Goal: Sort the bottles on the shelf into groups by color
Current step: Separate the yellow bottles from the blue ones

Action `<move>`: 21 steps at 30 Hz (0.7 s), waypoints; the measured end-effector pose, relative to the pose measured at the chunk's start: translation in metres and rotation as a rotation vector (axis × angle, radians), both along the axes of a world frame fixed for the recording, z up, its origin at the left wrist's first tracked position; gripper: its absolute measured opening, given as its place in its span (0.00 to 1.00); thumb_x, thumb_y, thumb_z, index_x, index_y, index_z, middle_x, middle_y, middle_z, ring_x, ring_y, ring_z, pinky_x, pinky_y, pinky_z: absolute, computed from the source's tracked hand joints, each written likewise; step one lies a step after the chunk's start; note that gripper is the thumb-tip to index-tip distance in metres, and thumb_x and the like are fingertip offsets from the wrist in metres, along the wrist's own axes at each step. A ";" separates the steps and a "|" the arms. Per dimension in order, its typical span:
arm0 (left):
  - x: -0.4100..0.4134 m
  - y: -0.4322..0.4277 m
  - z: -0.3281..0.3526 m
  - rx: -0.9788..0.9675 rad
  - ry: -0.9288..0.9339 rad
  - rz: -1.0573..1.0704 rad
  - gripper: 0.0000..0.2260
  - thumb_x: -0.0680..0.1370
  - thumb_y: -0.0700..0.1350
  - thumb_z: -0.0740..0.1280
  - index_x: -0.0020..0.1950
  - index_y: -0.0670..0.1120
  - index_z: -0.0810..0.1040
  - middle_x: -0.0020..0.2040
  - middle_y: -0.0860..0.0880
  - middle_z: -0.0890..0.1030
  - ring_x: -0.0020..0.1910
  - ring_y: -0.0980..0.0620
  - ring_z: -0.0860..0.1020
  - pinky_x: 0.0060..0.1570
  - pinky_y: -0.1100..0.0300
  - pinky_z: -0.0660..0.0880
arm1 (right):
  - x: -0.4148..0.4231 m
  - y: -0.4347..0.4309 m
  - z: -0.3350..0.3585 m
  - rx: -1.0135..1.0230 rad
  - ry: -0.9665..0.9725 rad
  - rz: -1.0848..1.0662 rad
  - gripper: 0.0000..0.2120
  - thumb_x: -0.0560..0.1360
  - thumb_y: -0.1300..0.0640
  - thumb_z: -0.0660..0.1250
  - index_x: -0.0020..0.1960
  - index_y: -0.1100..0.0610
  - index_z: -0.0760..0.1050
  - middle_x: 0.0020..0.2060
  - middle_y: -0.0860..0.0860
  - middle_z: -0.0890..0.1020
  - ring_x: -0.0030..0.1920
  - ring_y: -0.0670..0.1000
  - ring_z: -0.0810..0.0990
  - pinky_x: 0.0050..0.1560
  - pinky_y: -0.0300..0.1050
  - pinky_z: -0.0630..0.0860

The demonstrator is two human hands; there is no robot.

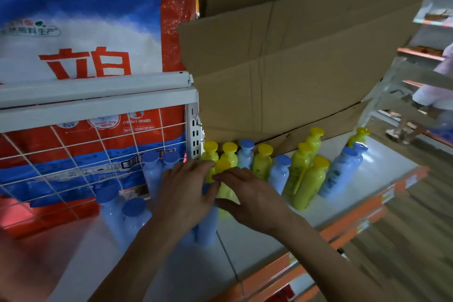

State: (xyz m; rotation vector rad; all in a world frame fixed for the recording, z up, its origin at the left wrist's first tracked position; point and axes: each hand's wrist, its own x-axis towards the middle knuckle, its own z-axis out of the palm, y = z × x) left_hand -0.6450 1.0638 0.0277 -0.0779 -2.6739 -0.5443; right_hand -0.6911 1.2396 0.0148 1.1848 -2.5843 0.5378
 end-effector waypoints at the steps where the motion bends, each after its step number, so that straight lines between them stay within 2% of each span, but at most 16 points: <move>1: -0.004 0.005 0.003 -0.011 -0.001 -0.017 0.19 0.77 0.56 0.64 0.66 0.56 0.75 0.58 0.51 0.80 0.58 0.46 0.76 0.56 0.49 0.72 | -0.002 0.008 0.002 -0.014 0.013 -0.012 0.20 0.75 0.42 0.64 0.64 0.49 0.73 0.57 0.46 0.78 0.54 0.52 0.77 0.44 0.51 0.78; 5: -0.020 0.025 0.013 -0.065 0.001 -0.042 0.20 0.75 0.59 0.58 0.62 0.53 0.77 0.54 0.49 0.80 0.54 0.44 0.77 0.53 0.48 0.74 | -0.022 0.044 0.008 -0.040 0.084 -0.126 0.17 0.74 0.47 0.65 0.61 0.49 0.77 0.54 0.47 0.80 0.53 0.53 0.79 0.36 0.50 0.78; 7: -0.038 0.035 0.015 -0.102 -0.017 -0.051 0.20 0.75 0.58 0.58 0.62 0.52 0.77 0.54 0.48 0.80 0.54 0.43 0.77 0.53 0.49 0.74 | -0.042 0.064 0.007 0.029 0.103 -0.207 0.15 0.72 0.48 0.65 0.57 0.51 0.79 0.52 0.48 0.80 0.54 0.54 0.78 0.35 0.51 0.78; 10: -0.078 0.054 0.014 -0.138 -0.104 -0.072 0.19 0.78 0.51 0.63 0.68 0.50 0.74 0.61 0.47 0.78 0.60 0.42 0.74 0.58 0.53 0.71 | -0.068 0.091 0.006 0.148 0.111 -0.306 0.15 0.67 0.53 0.74 0.53 0.52 0.80 0.49 0.50 0.80 0.55 0.57 0.77 0.33 0.49 0.78; 13: -0.117 0.074 0.015 -0.166 -0.205 -0.044 0.21 0.79 0.45 0.63 0.72 0.49 0.70 0.65 0.46 0.74 0.67 0.43 0.69 0.62 0.52 0.70 | -0.082 0.108 0.009 0.228 0.124 -0.278 0.18 0.69 0.50 0.74 0.58 0.49 0.79 0.51 0.50 0.79 0.57 0.56 0.75 0.38 0.47 0.77; 16: -0.143 0.087 0.012 -0.282 -0.283 0.002 0.22 0.79 0.44 0.65 0.73 0.50 0.69 0.65 0.45 0.73 0.68 0.43 0.66 0.62 0.52 0.71 | -0.091 0.115 0.006 0.255 0.087 -0.211 0.22 0.72 0.48 0.70 0.66 0.49 0.74 0.57 0.50 0.77 0.60 0.56 0.73 0.43 0.48 0.76; 18: -0.151 0.093 0.008 -0.312 -0.299 0.033 0.22 0.77 0.44 0.67 0.71 0.51 0.69 0.64 0.46 0.75 0.67 0.44 0.67 0.60 0.53 0.72 | -0.096 0.116 0.003 0.255 0.078 -0.173 0.22 0.71 0.51 0.72 0.65 0.50 0.74 0.57 0.52 0.77 0.56 0.57 0.76 0.40 0.49 0.76; 21: -0.156 0.097 0.003 -0.291 -0.270 0.075 0.21 0.77 0.46 0.68 0.69 0.51 0.69 0.62 0.47 0.77 0.65 0.45 0.68 0.55 0.55 0.71 | -0.106 0.117 -0.003 0.263 0.060 -0.106 0.21 0.66 0.56 0.74 0.59 0.52 0.77 0.50 0.55 0.79 0.46 0.59 0.80 0.33 0.49 0.77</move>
